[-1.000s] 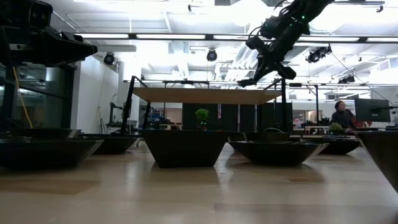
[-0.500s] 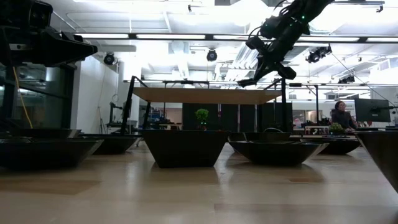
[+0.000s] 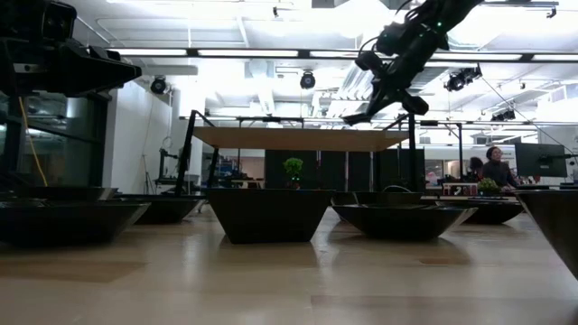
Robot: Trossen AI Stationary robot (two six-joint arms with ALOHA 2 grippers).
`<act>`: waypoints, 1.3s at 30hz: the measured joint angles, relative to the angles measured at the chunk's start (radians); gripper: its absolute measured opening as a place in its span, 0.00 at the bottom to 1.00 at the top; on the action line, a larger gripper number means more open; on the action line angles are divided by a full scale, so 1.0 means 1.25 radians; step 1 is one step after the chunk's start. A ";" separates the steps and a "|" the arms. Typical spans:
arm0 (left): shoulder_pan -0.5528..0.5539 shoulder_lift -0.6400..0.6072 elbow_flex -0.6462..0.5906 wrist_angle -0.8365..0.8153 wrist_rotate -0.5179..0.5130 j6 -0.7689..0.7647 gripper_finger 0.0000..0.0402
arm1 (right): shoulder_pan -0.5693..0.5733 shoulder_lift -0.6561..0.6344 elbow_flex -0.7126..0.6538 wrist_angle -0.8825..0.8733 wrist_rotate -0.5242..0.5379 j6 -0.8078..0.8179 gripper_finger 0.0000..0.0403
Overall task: Pick & Place Mini shaped plates
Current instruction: Stack the black square plate on top of the black square plate on the shelf
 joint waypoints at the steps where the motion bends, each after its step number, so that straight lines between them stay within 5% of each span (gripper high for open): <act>1: 0.000 0.000 0.000 0.000 0.000 0.000 0.14 | 0.002 0.000 0.000 -0.001 0.000 0.000 0.00; 27: 0.000 0.000 0.000 0.000 0.000 0.000 0.14 | 0.013 0.000 0.000 -0.030 0.038 -0.029 0.00; 39: 0.000 0.000 0.000 0.000 0.000 0.000 0.14 | 0.013 0.000 0.000 -0.030 0.031 -0.044 0.27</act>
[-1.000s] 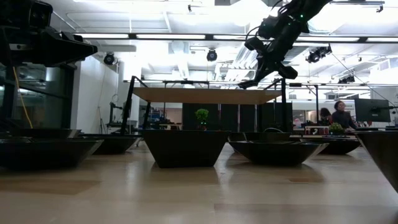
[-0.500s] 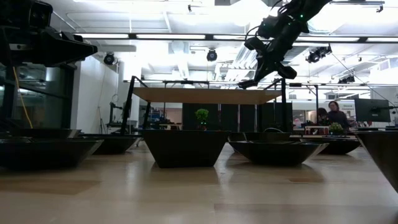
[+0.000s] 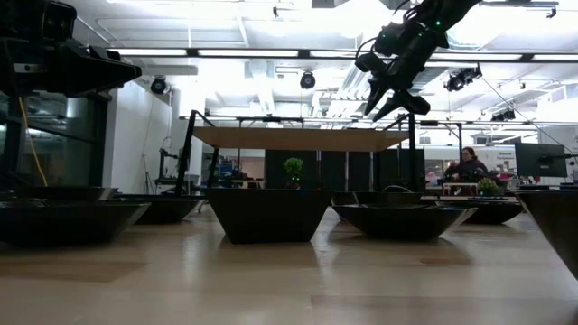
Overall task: Pick & Place Mini shaped plates
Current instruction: Stack the black square plate on top of the black square plate on the shelf
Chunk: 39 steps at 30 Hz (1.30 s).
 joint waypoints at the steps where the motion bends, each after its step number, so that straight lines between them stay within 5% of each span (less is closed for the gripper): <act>1: 0.000 0.000 0.000 0.000 0.000 0.000 0.14 | 0.000 -0.001 0.000 0.000 0.000 -0.011 0.28; 18: 0.000 0.000 0.000 0.000 0.000 0.000 0.14 | 0.022 -0.165 0.000 -0.074 -0.027 -0.216 0.33; 39: 0.000 0.000 0.000 0.000 0.000 0.000 0.14 | 0.424 -0.307 0.000 -0.249 0.198 -0.280 0.33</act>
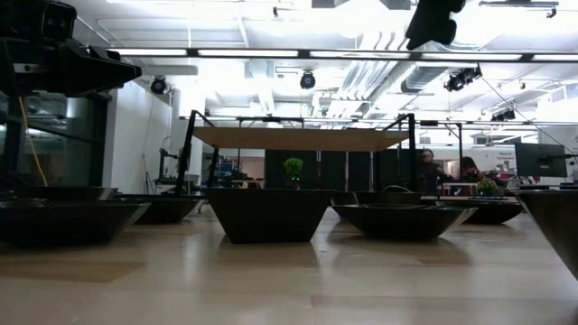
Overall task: Pick & Place Mini shaped plates
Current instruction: Stack the black square plate on top of the black square plate on the shelf
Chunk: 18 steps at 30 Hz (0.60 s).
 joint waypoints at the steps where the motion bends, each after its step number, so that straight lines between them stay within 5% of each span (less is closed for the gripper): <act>1: 0.000 0.000 0.000 0.000 0.000 0.000 0.14 | 0.021 0.000 0.000 -0.007 0.008 0.007 0.33; 11: 0.000 0.000 0.000 0.000 0.000 0.000 0.14 | 0.237 0.002 -0.001 -0.080 0.062 0.151 0.33; 18: 0.000 0.000 0.000 0.000 0.000 0.000 0.14 | 0.377 0.005 -0.097 -0.058 0.096 0.247 0.33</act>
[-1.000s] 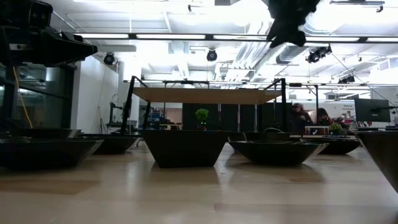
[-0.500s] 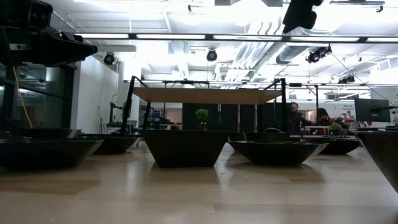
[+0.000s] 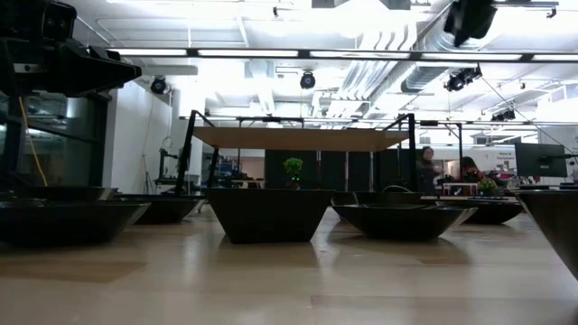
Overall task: Pick & Place Mini shaped plates
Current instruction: Stack the black square plate on top of the black square plate on the shelf
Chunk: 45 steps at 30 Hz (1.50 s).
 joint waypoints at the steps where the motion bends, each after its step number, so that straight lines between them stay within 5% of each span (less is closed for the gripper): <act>1: 0.000 0.000 0.000 0.000 0.000 0.000 0.14 | 0.021 0.000 -0.022 0.004 0.000 0.012 0.33; 15: 0.000 0.000 0.000 0.000 0.000 0.000 0.14 | 0.203 -0.005 -0.309 0.243 -0.112 0.138 0.33; 28: 0.000 0.000 0.000 0.000 0.000 0.000 0.14 | 0.375 -0.005 -0.324 0.280 -0.105 0.175 0.33; 45: 0.000 0.000 0.000 0.000 0.000 0.000 0.14 | 0.543 0.038 -0.323 0.307 -0.113 0.590 0.33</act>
